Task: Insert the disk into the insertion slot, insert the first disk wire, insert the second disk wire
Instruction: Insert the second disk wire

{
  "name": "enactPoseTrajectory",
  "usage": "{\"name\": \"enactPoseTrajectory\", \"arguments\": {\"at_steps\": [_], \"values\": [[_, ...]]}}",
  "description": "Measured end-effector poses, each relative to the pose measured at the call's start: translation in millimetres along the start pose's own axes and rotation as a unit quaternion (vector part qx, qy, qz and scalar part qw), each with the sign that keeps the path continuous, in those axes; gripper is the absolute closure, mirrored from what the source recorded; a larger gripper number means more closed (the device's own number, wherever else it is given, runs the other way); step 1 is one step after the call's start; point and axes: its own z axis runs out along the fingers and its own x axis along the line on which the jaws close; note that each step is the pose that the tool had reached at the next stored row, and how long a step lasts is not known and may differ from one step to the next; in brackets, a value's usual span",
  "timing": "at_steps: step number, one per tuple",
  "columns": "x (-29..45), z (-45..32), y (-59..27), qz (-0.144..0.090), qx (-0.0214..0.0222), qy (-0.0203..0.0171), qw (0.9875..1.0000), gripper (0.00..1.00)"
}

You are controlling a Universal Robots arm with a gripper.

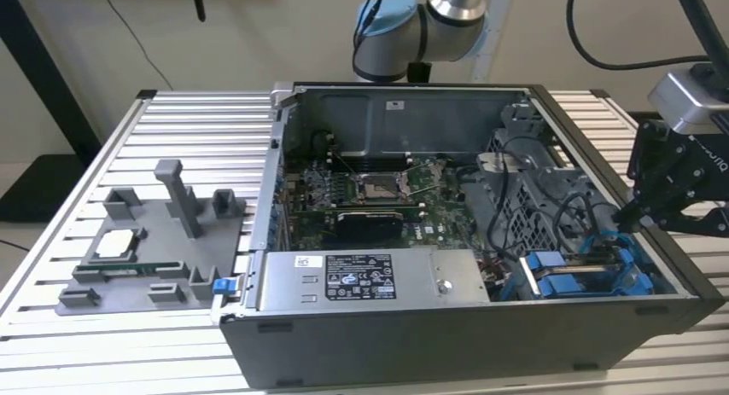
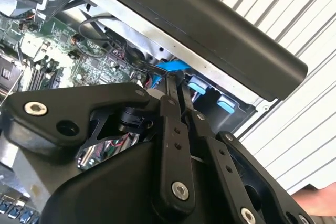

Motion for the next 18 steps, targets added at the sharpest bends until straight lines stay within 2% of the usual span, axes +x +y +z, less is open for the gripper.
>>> {"name": "enactPoseTrajectory", "arguments": {"at_steps": [9,18], "values": [[-0.9,-6.1,2.0,0.000,0.0000,-0.0001,1.0000,1.00],[-2.4,-15.3,18.4,0.000,-0.0001,-0.0021,1.0000,1.00]]}}
